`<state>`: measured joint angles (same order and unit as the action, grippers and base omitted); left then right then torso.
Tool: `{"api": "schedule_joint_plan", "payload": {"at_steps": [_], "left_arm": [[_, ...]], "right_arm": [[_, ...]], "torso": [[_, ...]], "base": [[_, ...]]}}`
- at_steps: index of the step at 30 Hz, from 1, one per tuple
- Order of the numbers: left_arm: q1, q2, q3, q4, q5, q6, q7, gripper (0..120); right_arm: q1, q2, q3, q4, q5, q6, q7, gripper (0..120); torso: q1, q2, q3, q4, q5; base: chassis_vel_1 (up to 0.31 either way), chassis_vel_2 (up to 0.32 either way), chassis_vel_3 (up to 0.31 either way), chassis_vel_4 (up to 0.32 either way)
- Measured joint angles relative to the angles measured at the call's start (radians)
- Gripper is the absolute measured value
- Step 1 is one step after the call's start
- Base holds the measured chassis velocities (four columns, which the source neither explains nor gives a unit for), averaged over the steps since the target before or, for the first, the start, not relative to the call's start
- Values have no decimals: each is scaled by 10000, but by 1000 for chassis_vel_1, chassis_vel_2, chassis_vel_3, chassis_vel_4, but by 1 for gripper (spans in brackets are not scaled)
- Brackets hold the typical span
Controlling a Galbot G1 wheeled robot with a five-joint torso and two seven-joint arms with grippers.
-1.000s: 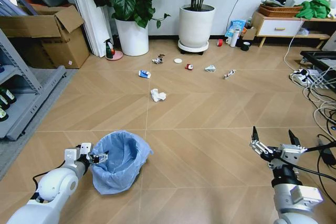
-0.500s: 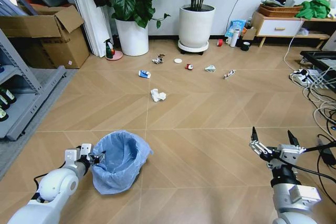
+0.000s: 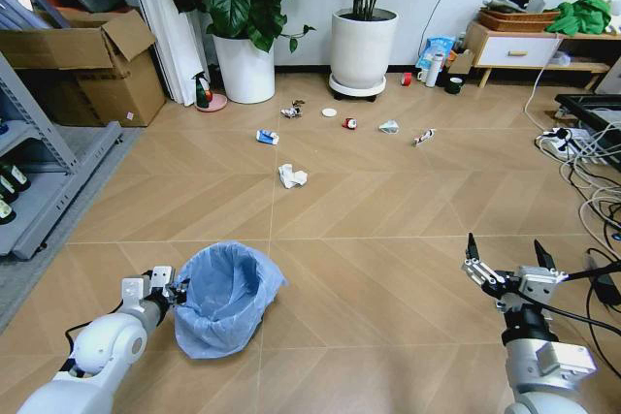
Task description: Pick up the trash bin and place the garbage on the floor into it.
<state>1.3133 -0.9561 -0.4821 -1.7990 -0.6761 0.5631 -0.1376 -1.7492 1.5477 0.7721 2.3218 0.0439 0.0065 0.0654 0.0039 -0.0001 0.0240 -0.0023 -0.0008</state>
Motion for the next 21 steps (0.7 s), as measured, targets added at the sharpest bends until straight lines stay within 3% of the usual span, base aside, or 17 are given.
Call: {"api": "schedule_joint_plan", "payload": {"at_steps": [12,14,17,20,21], "left_arm": [[1303,-800,-1441,-2203,-986,-624,-850,1],[1644,-1253,-1683,-3014,-990,-1326,-1229,1],[1827,-1610,-1711,-3529,-687,-1843,-1439,1],[2204,-2264,-1731,-4332,1040,-2925,-1399,1],[2204,-2264,-1731,-4332,1040,-2925,-1399,1]], "right_arm": [[99,-141,134,351,329,-530,54,100],[177,-194,179,410,364,-634,92,100],[207,-241,201,465,404,-715,128,100],[186,-357,237,573,450,-810,144,100],[186,-357,237,573,450,-810,144,100]], "torso": [[0,0,0,2,3],[0,0,-1,1,3],[0,0,0,0,2],[-1,0,-1,0,4],[-1,0,-1,0,4]], "base": [[0,0,0,0],[0,0,0,0],[0,0,0,0],[0,0,0,0],[0,0,0,0]]}}
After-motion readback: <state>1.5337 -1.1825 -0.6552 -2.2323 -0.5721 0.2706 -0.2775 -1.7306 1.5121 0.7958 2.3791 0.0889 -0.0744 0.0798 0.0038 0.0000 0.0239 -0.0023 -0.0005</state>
